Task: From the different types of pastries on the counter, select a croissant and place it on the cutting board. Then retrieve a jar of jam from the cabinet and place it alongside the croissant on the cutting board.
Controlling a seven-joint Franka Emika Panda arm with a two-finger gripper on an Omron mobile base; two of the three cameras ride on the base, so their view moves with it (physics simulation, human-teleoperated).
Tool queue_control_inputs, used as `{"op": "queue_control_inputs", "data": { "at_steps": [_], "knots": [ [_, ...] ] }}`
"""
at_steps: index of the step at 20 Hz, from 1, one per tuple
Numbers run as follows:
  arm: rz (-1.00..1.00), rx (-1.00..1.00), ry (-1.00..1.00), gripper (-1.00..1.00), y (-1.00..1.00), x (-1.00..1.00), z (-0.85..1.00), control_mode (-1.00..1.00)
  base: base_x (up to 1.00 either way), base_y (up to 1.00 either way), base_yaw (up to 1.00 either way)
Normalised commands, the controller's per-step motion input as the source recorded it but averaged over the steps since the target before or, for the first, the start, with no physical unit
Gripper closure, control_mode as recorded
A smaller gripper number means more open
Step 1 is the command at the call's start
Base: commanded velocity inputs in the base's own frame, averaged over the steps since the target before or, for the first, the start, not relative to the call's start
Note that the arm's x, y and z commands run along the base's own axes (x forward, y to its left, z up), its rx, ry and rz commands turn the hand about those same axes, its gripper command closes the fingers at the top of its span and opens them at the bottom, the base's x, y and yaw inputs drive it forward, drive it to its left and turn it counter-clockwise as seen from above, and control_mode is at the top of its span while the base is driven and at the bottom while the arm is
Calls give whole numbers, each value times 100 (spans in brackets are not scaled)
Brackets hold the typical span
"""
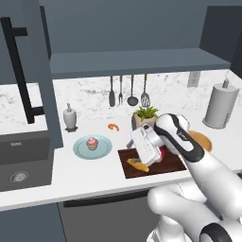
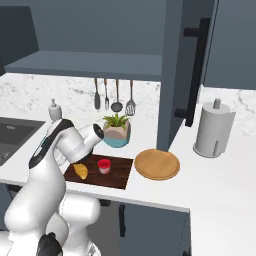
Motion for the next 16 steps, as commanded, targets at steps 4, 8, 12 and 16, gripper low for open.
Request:
{"op": "queue_control_inputs", "data": {
  "at_steps": [4,8,12,16],
  "knots": [
    [0,-11,11,-100,39,0,-7,-100,0,0,0],
    [0,-5,4,-100,22,-2,-1,-100,0,0,0],
    [0,-1,-2,-100,8,-21,0,-100,0,0,0],
    [0,0,-25,-100,0,-67,2,-100,0,0,0]
  ]
}}
